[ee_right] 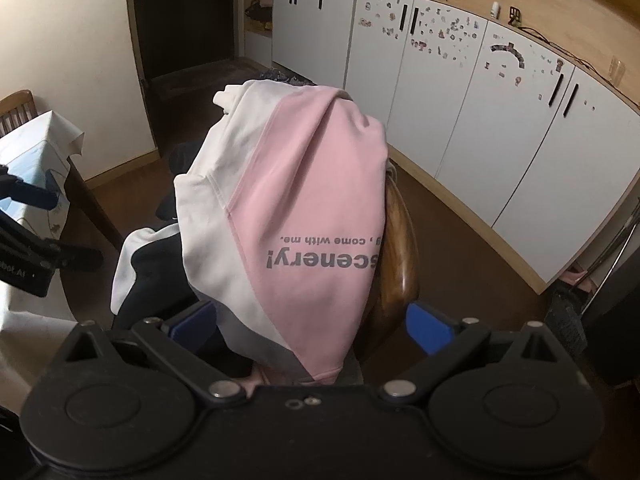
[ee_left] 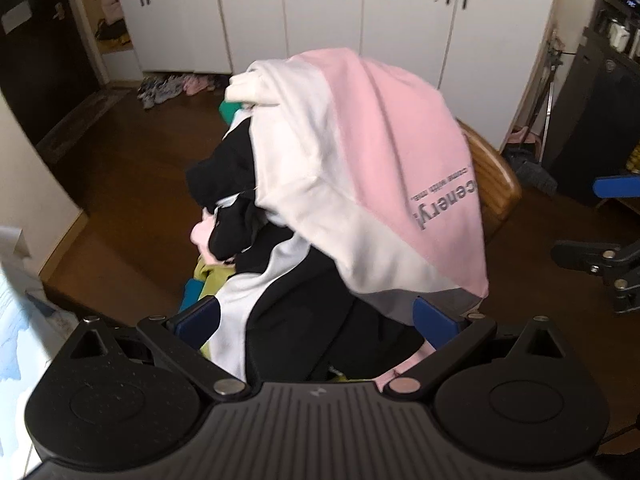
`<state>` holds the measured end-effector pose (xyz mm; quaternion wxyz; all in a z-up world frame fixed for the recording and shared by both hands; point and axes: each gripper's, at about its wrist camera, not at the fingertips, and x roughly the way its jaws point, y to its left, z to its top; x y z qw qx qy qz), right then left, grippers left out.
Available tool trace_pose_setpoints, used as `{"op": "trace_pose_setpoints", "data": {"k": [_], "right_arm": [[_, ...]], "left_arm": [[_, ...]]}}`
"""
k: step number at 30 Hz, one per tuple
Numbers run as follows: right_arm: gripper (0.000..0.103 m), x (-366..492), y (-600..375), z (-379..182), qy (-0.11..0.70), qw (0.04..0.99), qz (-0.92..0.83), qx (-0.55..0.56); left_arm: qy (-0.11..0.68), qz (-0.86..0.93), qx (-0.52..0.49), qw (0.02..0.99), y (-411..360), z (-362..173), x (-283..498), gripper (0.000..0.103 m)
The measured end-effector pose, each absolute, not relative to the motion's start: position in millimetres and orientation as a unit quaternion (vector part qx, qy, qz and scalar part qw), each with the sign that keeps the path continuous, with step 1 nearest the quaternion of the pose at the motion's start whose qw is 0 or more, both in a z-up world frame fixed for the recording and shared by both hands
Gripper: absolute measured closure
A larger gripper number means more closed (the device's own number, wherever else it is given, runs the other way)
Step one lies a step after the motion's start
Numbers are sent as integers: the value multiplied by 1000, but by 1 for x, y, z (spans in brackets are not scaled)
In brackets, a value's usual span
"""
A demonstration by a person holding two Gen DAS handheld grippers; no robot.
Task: Fold clothes
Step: 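Reach both grippers toward the pink-and-white sweatshirt on the chair pile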
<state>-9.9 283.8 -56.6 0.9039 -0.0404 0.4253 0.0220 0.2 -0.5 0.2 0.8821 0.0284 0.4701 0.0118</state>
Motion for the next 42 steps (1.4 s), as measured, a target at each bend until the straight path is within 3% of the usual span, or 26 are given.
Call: {"op": "trace_pose_setpoints", "data": {"k": [5,7,42], "right_arm": [[0,-7,285,-57,428,903,24,-40],[0,-6,286,-57,429,902,25,-40],[0,6,285,-59,437,898,29,-41]], "left_arm": [[454,-7,14,891,-17,6,3,0],[447,-20,-31,894,20,6,-3,0],[475,15,-15,880,17,7,4,0]]}}
